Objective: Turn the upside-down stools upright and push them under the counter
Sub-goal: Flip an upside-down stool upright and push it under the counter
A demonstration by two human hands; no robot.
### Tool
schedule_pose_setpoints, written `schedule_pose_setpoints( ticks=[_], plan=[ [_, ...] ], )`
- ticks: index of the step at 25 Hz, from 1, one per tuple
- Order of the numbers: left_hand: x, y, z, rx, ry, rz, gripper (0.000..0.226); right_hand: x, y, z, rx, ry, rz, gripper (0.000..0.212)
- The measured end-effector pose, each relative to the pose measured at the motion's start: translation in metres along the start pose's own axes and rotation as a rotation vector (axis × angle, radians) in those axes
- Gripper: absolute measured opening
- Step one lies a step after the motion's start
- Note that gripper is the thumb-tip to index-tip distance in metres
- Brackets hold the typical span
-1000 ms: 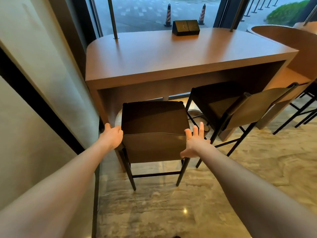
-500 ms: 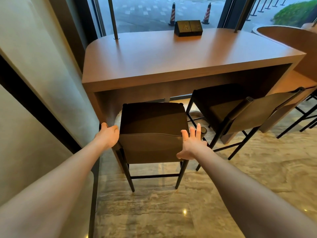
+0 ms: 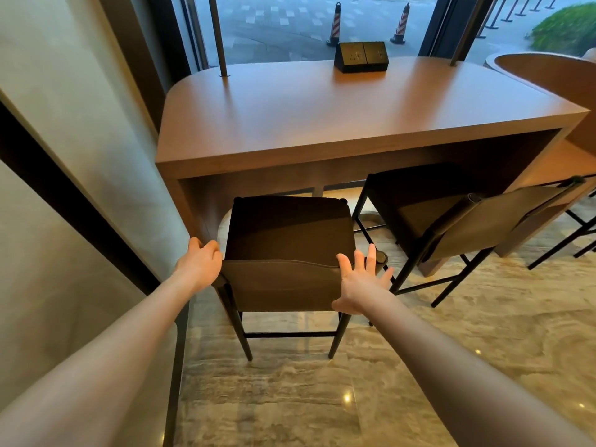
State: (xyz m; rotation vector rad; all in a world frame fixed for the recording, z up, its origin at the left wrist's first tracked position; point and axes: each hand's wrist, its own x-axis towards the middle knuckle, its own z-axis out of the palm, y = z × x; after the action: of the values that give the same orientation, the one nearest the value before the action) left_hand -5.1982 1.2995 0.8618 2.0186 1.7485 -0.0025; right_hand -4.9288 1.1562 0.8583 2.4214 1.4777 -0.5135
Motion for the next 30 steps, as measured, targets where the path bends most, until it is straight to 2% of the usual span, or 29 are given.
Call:
schedule_pose_setpoints(
  ticks=[5,7,11,12,14,16,18,20,23,26,30],
  plan=[
    [-0.001,0.009,-0.002,0.014,-0.011,-0.054,0.035,0.003,-0.006,-0.005,-0.21,0.019,0.048,0.109],
    [0.001,0.009,-0.003,0.052,-0.035,-0.055,0.037,0.004,-0.015,-0.01,-0.318,0.016,0.087,0.104],
    [0.01,0.003,-0.012,0.088,-0.172,-0.017,0.04,0.014,-0.018,-0.032,-0.399,-0.194,0.036,0.094],
    [0.012,0.001,-0.015,0.079,-0.212,-0.002,0.039,0.023,-0.013,-0.042,-0.327,-0.26,0.008,0.093],
    [0.016,-0.001,-0.021,0.005,-0.257,0.005,0.034,0.043,-0.002,-0.064,0.03,-0.345,0.014,0.091],
    [0.022,-0.002,-0.028,-0.126,-0.288,-0.072,0.028,0.062,0.012,-0.081,0.291,-0.287,0.08,0.079],
    [0.027,-0.005,-0.034,-0.326,-0.337,-0.23,0.025,0.072,0.03,-0.081,0.321,-0.253,0.212,0.064],
    [0.032,-0.012,-0.038,-0.491,-0.402,-0.343,0.027,0.079,0.042,-0.072,0.412,-0.405,0.346,0.057],
    [0.039,-0.024,-0.035,-0.698,-0.501,-0.464,0.031,0.086,0.051,-0.059,0.642,-0.564,0.424,0.049],
    [0.052,-0.03,-0.031,-0.867,-0.633,-0.564,0.029,0.1,0.061,-0.061,0.952,-0.627,0.552,0.053],
    [0.07,-0.038,-0.023,-0.983,-0.749,-0.695,0.03,0.118,0.075,-0.047,1.209,-0.839,0.69,0.06]
  ],
)
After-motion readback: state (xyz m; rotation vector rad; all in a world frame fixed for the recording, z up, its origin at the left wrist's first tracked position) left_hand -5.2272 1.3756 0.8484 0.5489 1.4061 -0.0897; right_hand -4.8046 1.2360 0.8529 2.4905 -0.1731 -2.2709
